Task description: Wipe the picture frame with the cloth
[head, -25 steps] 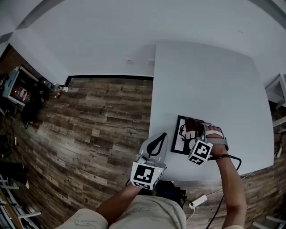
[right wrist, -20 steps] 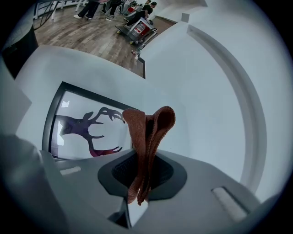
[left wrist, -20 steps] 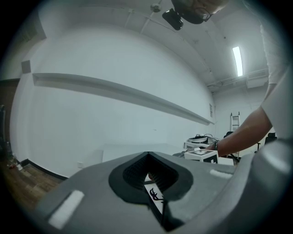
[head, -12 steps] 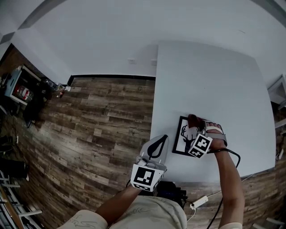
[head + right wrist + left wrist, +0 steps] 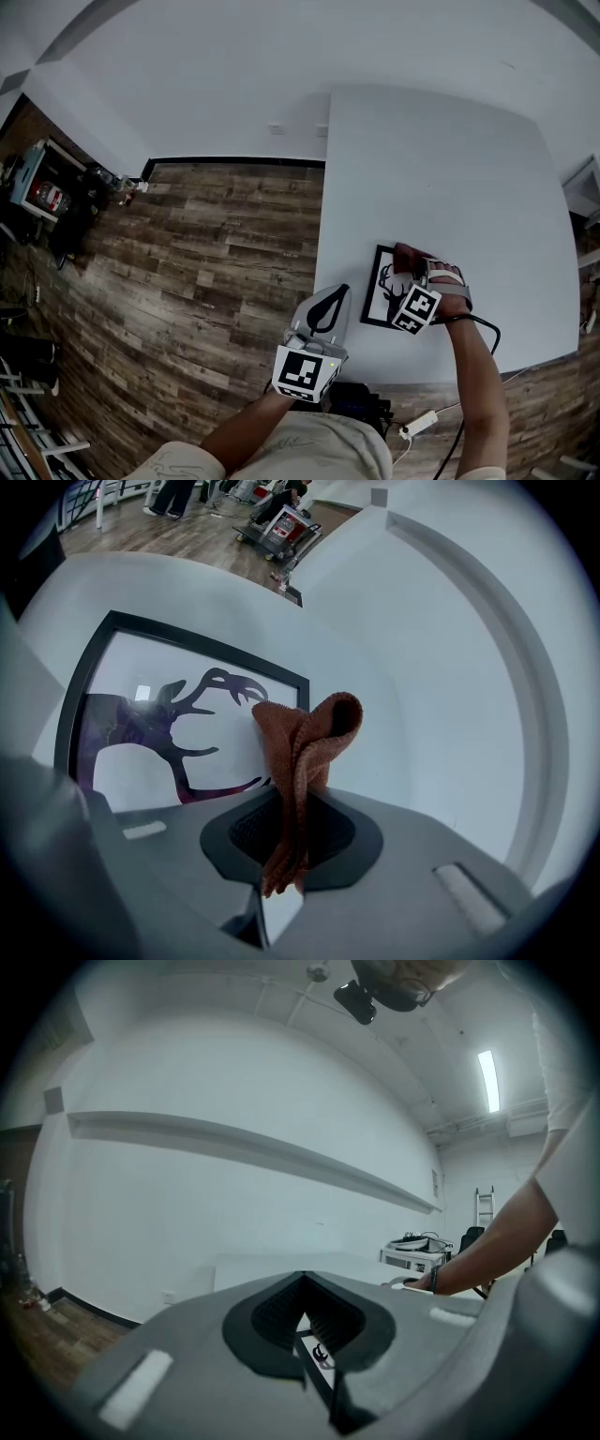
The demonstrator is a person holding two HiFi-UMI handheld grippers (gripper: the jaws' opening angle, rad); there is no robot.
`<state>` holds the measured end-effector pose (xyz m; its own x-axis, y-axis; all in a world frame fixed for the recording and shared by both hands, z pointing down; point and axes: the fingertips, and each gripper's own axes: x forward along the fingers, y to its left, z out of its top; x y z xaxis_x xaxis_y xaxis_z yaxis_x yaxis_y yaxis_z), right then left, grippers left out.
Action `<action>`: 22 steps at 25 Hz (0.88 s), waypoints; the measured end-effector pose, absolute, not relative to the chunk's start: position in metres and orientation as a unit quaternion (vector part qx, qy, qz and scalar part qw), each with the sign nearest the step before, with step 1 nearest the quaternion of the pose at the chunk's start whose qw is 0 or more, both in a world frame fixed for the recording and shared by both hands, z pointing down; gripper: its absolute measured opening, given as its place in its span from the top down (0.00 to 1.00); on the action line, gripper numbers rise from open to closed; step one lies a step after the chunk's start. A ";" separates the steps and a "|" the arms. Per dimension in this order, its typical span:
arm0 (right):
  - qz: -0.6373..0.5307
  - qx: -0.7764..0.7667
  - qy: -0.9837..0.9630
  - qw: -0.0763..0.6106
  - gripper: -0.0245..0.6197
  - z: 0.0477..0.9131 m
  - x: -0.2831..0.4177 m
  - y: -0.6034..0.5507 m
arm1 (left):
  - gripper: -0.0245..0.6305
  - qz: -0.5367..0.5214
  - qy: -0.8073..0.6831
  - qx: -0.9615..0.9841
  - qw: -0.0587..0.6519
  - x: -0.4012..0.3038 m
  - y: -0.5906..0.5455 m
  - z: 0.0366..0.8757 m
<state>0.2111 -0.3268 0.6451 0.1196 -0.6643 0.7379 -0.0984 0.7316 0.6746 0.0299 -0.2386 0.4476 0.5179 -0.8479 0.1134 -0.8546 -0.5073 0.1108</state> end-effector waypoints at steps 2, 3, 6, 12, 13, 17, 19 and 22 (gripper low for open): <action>-0.207 0.303 -0.630 0.684 0.87 0.646 0.211 -0.326 | 0.96 0.021 -0.490 0.868 0.074 0.031 -0.239 0.447; -0.207 0.302 -0.630 0.684 0.87 0.646 0.211 -0.326 | 0.96 0.022 -0.491 0.868 0.072 0.031 -0.240 0.448; -0.207 0.301 -0.630 0.685 0.87 0.647 0.211 -0.326 | 0.96 0.023 -0.490 0.868 0.073 0.031 -0.242 0.449; -0.210 0.295 -0.631 0.686 0.87 0.645 0.209 -0.320 | 0.96 0.022 -0.488 0.869 0.078 0.031 -0.242 0.448; -0.211 0.294 -0.631 0.686 0.87 0.645 0.208 -0.318 | 0.96 0.022 -0.488 0.869 0.078 0.031 -0.242 0.449; -0.213 0.284 -0.633 0.688 0.87 0.649 0.206 -0.307 | 0.96 0.019 -0.487 0.870 0.076 0.033 -0.243 0.446; -0.213 0.279 -0.633 0.690 0.87 0.651 0.205 -0.301 | 0.96 0.019 -0.486 0.871 0.074 0.033 -0.243 0.446; -0.212 0.272 -0.633 0.693 0.87 0.652 0.204 -0.292 | 0.96 0.021 -0.485 0.871 0.075 0.034 -0.243 0.448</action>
